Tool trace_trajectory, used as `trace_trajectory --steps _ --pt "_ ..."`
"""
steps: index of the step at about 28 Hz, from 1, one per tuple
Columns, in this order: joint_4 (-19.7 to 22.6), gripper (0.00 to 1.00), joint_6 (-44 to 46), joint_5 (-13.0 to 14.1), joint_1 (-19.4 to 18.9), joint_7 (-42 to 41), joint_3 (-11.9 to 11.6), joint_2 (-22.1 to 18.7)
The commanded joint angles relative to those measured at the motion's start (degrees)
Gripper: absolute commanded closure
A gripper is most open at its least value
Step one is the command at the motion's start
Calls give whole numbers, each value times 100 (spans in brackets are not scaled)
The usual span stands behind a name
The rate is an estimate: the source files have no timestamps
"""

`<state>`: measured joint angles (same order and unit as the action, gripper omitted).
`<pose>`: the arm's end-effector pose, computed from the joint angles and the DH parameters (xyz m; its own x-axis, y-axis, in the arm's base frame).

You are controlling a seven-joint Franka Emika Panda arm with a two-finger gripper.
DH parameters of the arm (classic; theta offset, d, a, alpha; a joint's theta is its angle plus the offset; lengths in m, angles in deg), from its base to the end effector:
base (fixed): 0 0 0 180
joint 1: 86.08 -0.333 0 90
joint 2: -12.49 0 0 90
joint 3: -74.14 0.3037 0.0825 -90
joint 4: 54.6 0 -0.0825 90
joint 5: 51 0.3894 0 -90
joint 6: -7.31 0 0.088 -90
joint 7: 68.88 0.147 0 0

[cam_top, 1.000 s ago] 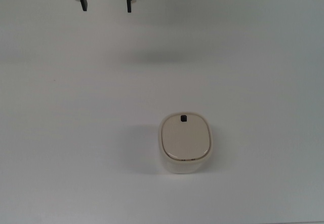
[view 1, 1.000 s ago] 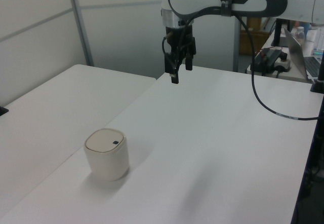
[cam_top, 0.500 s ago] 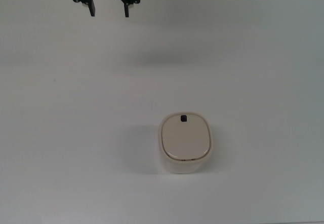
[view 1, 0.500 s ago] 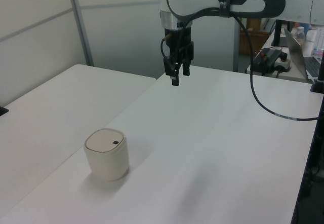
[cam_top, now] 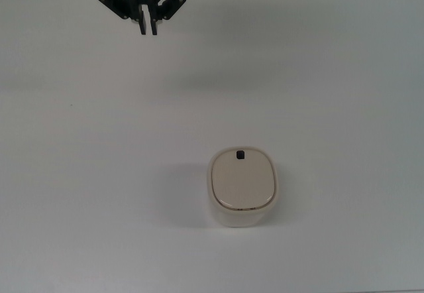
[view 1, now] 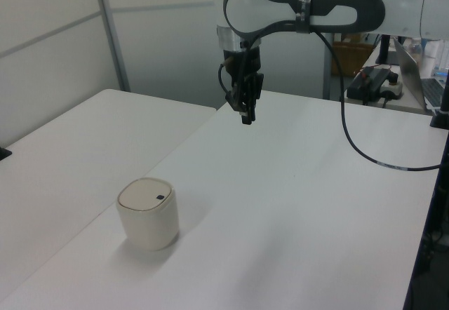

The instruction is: Open the trash can

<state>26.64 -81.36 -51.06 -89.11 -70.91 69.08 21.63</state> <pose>0.6028 -0.0178 0.5504 0.9996 0.0007 -0.0297 0.0011 -0.9999 0.0140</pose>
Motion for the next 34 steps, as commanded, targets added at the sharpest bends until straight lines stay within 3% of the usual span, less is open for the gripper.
trace_trajectory --steps 1,8,11,21,24,34 --pt "-125 100 -63 93 -57 10 -48 62" --pt "-152 100 -151 102 -57 124 39 158" --pt "-161 100 -388 85 -57 317 346 290" --pt "-187 100 -1504 67 -57 1433 1059 721" --pt "-379 100 -1776 32 -66 1766 1243 966" --pt "-442 100 -3077 -38 -276 1961 1252 1626"
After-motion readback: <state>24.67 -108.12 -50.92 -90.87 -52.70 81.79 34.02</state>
